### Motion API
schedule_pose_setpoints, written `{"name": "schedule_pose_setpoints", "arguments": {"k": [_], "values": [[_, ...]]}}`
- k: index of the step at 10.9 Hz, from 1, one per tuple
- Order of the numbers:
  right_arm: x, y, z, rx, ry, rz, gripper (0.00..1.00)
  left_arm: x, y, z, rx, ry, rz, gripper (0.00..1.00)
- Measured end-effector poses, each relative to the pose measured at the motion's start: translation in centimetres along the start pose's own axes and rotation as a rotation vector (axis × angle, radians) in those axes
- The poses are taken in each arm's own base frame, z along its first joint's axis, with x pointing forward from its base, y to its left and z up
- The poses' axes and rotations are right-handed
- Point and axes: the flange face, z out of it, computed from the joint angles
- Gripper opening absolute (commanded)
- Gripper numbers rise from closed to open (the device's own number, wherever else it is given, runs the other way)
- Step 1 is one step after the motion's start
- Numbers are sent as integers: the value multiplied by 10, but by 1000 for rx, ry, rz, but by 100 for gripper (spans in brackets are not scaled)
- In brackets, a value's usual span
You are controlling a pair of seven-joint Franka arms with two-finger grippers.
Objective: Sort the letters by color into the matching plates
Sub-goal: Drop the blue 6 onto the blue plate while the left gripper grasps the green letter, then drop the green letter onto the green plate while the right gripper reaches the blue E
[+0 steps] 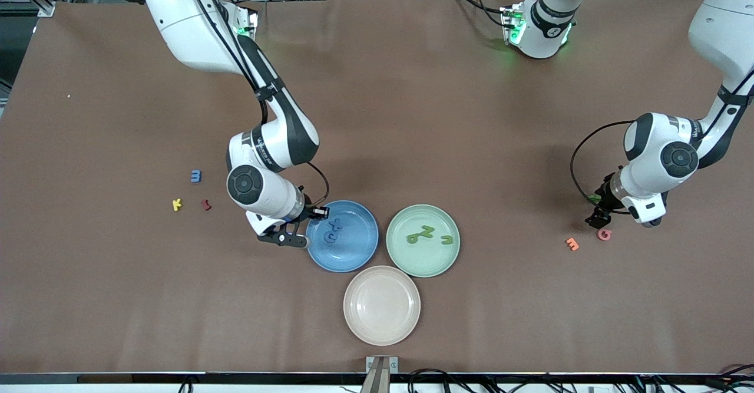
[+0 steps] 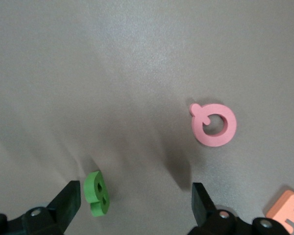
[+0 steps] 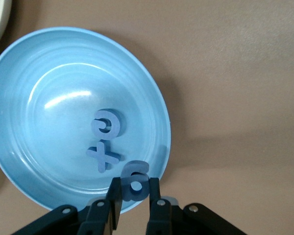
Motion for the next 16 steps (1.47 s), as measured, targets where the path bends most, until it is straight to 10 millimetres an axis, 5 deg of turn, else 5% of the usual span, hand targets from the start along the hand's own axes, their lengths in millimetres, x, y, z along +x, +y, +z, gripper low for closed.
{"name": "schedule_pose_setpoints", "arguments": {"k": [1, 3, 5, 8, 10, 13, 16], "values": [[-1, -2, 3, -2, -2, 4, 11, -1, 0, 1, -2, -2, 1, 0], [1, -6, 2, 2, 4, 19, 26, -1, 1, 3, -10, -4, 2, 0], [3, -7, 5, 1, 5, 39, 63, 0, 2, 1, -17, -1, 1, 0], [5, -6, 7, -1, 5, 46, 85, 2, 2, -1, -20, 3, -11, 0], [8, -2, 5, -2, 8, 52, 85, -4, 6, -2, -26, 1, 0, 0], [14, 7, 0, -18, -17, 57, 84, -48, 52, -32, -121, -8, 58, 0], [26, 44, -16, -108, -101, -28, 84, -135, 107, -81, -229, -46, 157, 0]]}}
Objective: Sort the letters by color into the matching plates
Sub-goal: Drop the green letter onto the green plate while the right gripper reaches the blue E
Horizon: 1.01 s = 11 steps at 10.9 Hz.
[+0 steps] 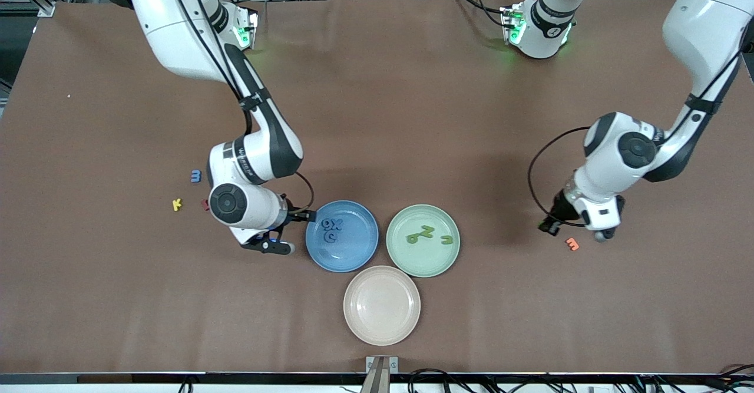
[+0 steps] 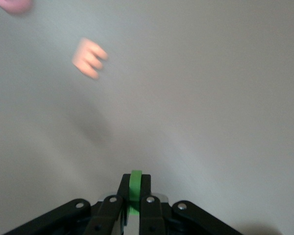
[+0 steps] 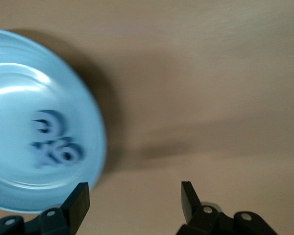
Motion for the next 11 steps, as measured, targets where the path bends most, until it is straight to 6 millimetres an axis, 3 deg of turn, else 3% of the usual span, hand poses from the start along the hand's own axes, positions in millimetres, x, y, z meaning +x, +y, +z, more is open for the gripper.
{"name": "schedule_pose_setpoints", "arguments": {"k": [3, 5, 6, 7, 10, 11], "values": [[10, 58, -23, -120, -73, -138, 83, -123, 72, -9, -68, -50, 154, 0], [13, 85, -33, -136, -95, -169, 83, -189, 106, -6, -106, -93, 230, 0], [11, 97, -36, -143, -100, -175, 84, -210, 117, -3, -120, -112, 252, 46], [8, 103, -38, -164, -101, -184, 84, -225, 125, 0, -129, -122, 269, 99], [-7, 113, -39, -186, -110, -223, 86, -234, 135, 17, -122, -82, 353, 100], [-11, 125, -36, -181, -100, -247, 84, -233, 136, 20, -118, -67, 361, 100]]}}
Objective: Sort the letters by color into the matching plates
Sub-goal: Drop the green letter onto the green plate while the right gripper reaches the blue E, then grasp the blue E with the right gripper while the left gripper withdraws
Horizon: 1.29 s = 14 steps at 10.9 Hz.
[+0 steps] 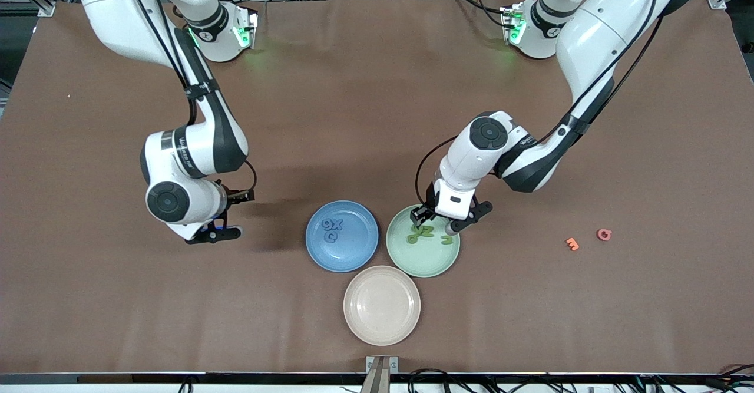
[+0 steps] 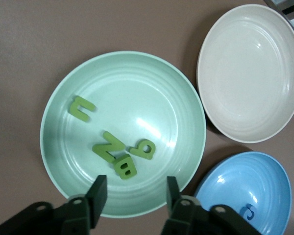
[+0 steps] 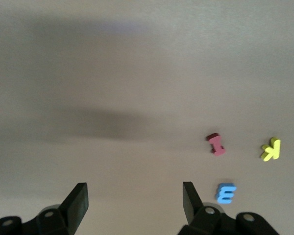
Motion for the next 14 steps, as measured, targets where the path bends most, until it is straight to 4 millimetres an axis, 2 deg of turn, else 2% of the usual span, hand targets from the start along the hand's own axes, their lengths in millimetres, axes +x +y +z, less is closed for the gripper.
{"name": "schedule_pose_setpoints", "arguments": {"k": [1, 2, 3, 5, 7, 9, 10, 11, 13, 14], "values": [[-8, 18, 9, 8, 13, -21, 81, 7, 0, 1, 3, 15, 4, 100], [-16, 38, 20, 19, 24, -34, 80, 21, -4, -1, 5, 38, -1, 100], [-25, 55, 33, 28, 33, -38, 79, 44, -10, -6, 10, 75, -14, 100], [-43, 84, 61, 39, 56, -50, 76, 107, -37, -26, 35, 171, -44, 100], [-57, 95, 82, 29, 100, -58, 75, 172, -88, -39, 131, 215, -8, 100], [-70, 99, 96, 15, 124, -59, 76, 222, -142, -46, 207, 210, 37, 100], [-76, 106, 100, 12, 121, -50, 76, 236, -158, -50, 222, 208, 47, 100], [-80, 116, 103, 11, 116, -33, 76, 241, -165, -51, 239, 199, 79, 100], [-89, 138, 109, 9, 106, 4, 72, 237, -173, -53, 346, 131, 207, 100], [-93, 143, 115, 10, 109, 14, 69, 238, -177, -62, 390, 89, 258, 100]]}}
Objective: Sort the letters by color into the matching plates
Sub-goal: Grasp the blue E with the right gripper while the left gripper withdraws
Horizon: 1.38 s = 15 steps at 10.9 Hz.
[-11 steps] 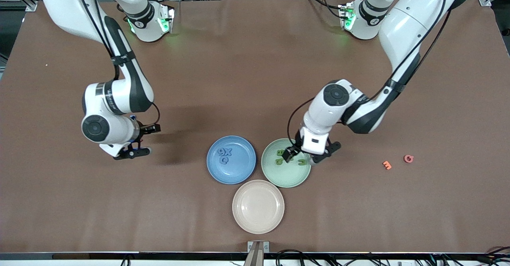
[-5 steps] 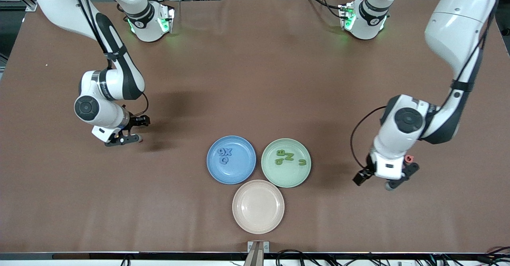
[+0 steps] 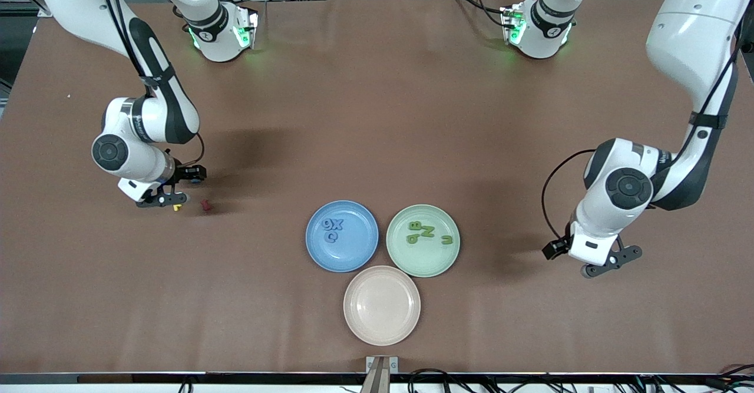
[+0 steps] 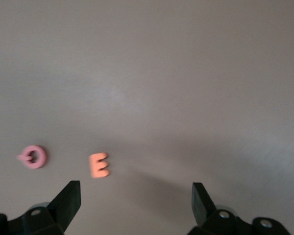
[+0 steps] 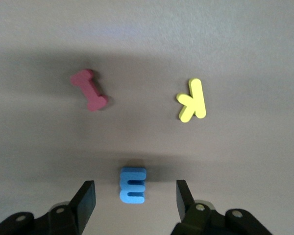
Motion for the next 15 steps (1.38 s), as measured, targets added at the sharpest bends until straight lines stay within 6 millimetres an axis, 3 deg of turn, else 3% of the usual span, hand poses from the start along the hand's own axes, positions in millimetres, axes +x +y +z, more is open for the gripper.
{"name": "schedule_pose_setpoints", "arguments": {"k": [2, 7, 10, 12, 15], "values": [[-10, 3, 13, 0, 8, 8, 61, 1, -21, -18, 11, -63, 65, 100], [-18, 5, 22, 3, -5, 14, 53, -43, -37, -42, -1, -142, 155, 100], [-19, 4, 25, 4, -11, 12, 49, -47, -79, -68, -45, -163, 235, 100], [-19, 2, 27, 4, -16, 10, 40, -54, -93, -98, -50, -131, 225, 100], [-19, 0, 29, 4, -19, 7, 4, -45, -113, -155, -72, -36, 173, 100]]}}
